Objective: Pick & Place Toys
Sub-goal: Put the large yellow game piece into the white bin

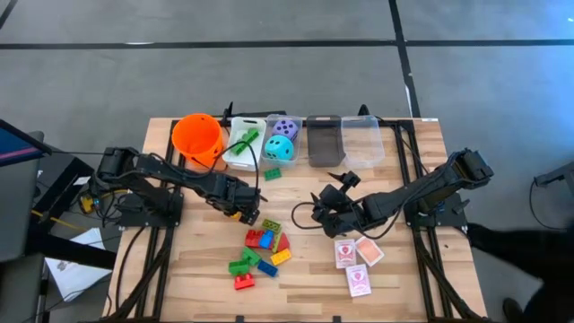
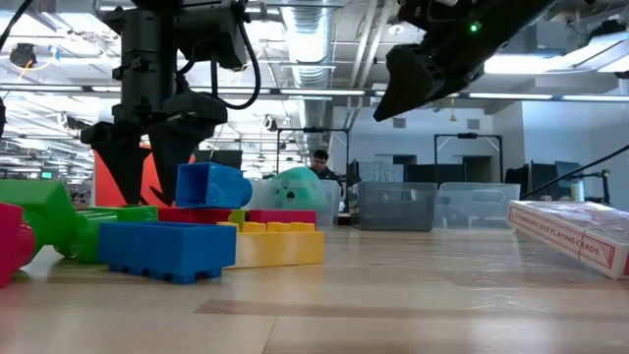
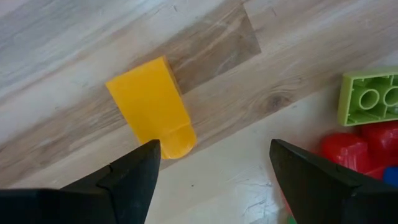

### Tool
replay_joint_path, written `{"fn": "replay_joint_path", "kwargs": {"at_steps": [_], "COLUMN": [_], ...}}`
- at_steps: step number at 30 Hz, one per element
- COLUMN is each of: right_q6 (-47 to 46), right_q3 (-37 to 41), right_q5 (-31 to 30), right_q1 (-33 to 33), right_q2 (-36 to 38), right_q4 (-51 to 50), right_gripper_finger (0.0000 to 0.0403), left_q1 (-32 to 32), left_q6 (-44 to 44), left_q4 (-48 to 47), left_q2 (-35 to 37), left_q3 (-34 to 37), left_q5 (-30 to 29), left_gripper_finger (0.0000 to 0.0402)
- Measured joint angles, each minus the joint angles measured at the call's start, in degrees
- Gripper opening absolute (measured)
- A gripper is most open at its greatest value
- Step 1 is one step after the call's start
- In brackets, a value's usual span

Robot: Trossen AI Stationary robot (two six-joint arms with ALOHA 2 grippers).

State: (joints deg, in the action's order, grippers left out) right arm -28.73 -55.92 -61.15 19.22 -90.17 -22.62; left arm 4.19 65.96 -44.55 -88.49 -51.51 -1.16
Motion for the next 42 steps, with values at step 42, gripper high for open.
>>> {"fn": "replay_joint_path", "kwargs": {"at_steps": [42], "right_q6": [11.06], "right_q3": [-0.07], "right_q5": [4.29], "right_q1": [-1.84], "right_q2": [0.28], "right_q4": [10.13], "right_gripper_finger": [0.0397], "left_q1": [1.57], "left_q6": [6.65], "left_q4": [1.55], "left_q2": [0.04], "left_q3": [-0.02], "left_q5": [-1.20], "left_gripper_finger": [0.0296]}}
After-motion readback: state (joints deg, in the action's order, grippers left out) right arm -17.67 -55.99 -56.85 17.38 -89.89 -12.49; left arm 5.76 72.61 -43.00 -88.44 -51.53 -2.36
